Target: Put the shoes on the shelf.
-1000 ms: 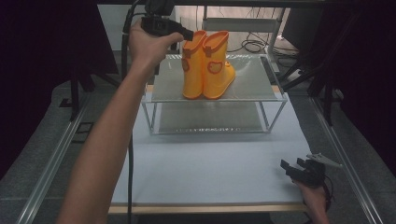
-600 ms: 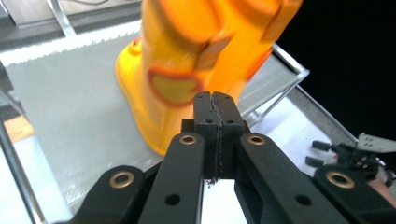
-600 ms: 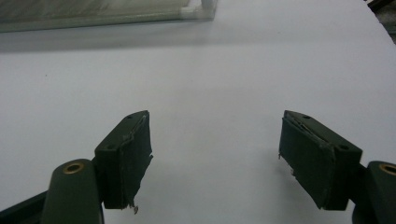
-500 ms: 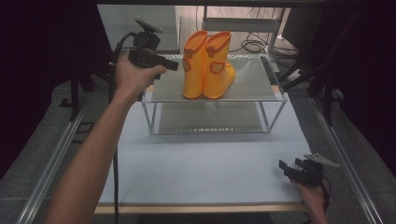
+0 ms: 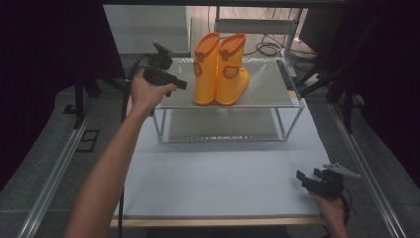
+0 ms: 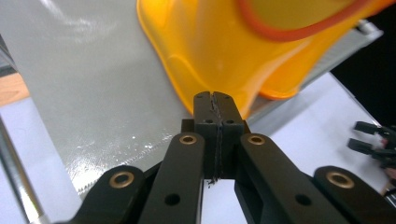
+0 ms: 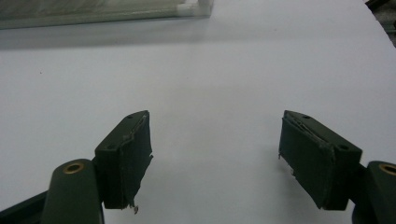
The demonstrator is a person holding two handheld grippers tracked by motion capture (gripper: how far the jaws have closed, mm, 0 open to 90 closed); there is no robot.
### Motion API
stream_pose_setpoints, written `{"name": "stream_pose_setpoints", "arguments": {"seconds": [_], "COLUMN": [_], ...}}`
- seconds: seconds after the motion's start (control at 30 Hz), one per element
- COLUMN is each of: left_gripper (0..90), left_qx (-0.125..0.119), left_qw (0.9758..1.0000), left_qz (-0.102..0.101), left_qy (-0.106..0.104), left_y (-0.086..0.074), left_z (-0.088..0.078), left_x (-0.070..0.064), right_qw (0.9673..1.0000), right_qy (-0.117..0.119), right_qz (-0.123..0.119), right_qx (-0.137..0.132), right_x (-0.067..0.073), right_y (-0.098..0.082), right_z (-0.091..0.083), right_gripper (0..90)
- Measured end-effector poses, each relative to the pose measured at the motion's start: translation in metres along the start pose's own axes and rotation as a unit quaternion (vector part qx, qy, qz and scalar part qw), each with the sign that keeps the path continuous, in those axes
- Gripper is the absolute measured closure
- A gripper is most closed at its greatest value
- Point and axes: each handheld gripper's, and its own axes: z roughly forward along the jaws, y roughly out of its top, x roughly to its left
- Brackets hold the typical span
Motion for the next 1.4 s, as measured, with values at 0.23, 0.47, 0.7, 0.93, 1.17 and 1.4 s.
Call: {"name": "stream_pose_setpoints", "arguments": {"seconds": [0.23, 0.47, 0.7, 0.93, 1.17, 1.4], "left_gripper": [89.6, 89.8, 90.0, 90.0, 90.0, 90.0], "left_qx": [-0.001, -0.012, -0.013, -0.020, -0.024, -0.026], "left_qw": [0.9999, 0.9998, 0.9999, 0.9996, 0.9993, 0.9991], "left_qz": [-0.011, -0.013, -0.004, -0.017, -0.025, -0.031], "left_qy": [-0.004, -0.004, 0.003, -0.007, -0.018, -0.014], "left_y": [0.001, 0.001, 0.002, 0.002, 0.002, 0.003], "left_z": [0.036, 0.046, 0.045, 0.045, 0.046, 0.048], "left_x": [0.003, 0.002, -0.011, -0.013, -0.015, -0.019], "right_qw": [1.0000, 1.0000, 1.0000, 1.0000, 1.0000, 1.0000], "right_qy": [-0.002, -0.003, -0.002, 0.004, 0.006, 0.008], "right_qz": [0.003, 0.003, 0.004, 0.000, -0.002, -0.001], "right_qx": [-0.001, -0.001, 0.001, 0.004, 0.001, 0.002], "right_x": [-0.001, -0.002, 0.000, 0.005, 0.005, 0.006], "right_y": [0.000, -0.001, -0.001, 0.000, 0.000, 0.001], "right_z": [0.001, 0.001, 0.003, 0.004, 0.004, 0.005], "right_gripper": [24.9, 24.9, 24.9, 24.9, 25.1, 25.3]}}
